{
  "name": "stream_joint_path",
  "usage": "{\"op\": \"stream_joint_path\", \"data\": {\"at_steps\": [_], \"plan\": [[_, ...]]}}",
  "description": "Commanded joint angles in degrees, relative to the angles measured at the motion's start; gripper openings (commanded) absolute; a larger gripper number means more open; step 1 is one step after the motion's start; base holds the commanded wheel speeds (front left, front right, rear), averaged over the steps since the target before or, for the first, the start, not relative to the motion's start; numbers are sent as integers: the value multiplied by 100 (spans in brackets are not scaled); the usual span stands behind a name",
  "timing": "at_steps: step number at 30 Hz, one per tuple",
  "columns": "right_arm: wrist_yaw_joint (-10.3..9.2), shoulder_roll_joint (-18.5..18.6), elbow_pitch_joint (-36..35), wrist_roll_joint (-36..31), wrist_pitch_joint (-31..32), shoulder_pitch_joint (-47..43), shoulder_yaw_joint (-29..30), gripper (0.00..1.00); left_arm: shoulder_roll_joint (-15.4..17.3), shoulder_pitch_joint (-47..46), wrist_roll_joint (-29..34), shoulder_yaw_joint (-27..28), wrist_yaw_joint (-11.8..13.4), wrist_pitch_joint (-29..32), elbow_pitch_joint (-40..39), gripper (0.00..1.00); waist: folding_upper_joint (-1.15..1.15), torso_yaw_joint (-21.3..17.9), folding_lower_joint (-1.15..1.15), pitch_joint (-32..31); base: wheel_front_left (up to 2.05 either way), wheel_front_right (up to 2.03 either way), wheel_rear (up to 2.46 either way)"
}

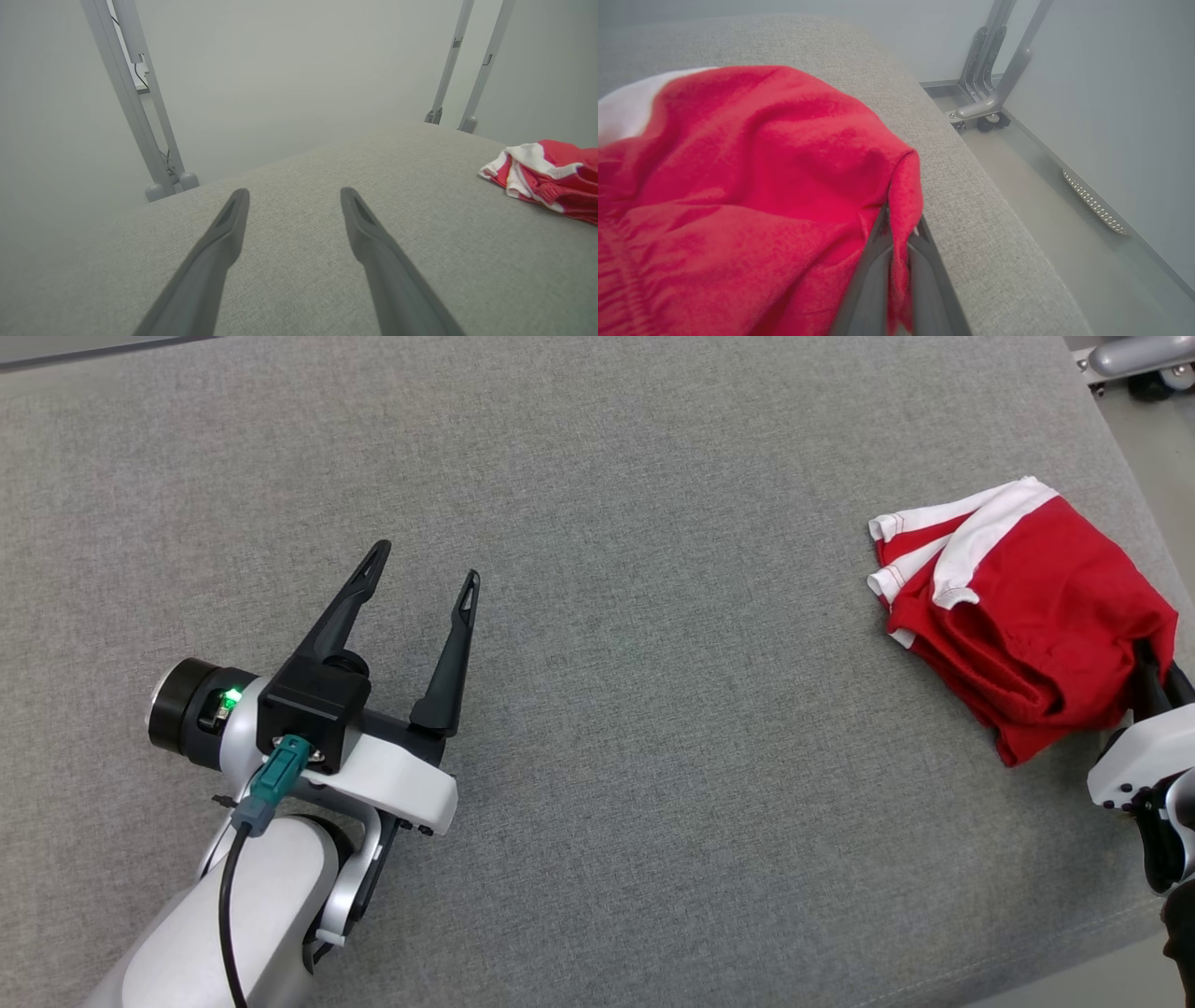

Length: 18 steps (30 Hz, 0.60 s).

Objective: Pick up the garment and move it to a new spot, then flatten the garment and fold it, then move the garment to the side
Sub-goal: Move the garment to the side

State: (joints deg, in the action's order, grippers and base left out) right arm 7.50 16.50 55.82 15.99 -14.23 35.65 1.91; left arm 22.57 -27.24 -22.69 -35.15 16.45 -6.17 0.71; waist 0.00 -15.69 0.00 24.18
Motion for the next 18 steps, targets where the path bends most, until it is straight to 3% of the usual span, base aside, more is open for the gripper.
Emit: {"op": "stream_joint_path", "data": {"at_steps": [1,2,4,10,18], "plan": [[-1,-6,93,-56,-68,86,53,0,14,-69,11,9,-8,-28,21,100,0,7,0,5,0,0,0],[-1,-11,148,-84,-75,107,74,19,16,-72,0,17,1,-30,28,100,0,9,0,4,0,0,0],[-2,-46,169,-101,-99,108,124,100,17,-69,-42,40,-10,-51,62,100,0,25,0,-27,0,0,0],[-1,110,-299,-303,-101,-260,421,100,-84,101,-158,49,24,-183,166,100,0,169,0,-299,0,0,0],[-1,-173,-2314,-386,-104,-1042,827,100,-148,406,-395,227,152,-448,326,100,0,529,0,-747,0,0,0]]}}
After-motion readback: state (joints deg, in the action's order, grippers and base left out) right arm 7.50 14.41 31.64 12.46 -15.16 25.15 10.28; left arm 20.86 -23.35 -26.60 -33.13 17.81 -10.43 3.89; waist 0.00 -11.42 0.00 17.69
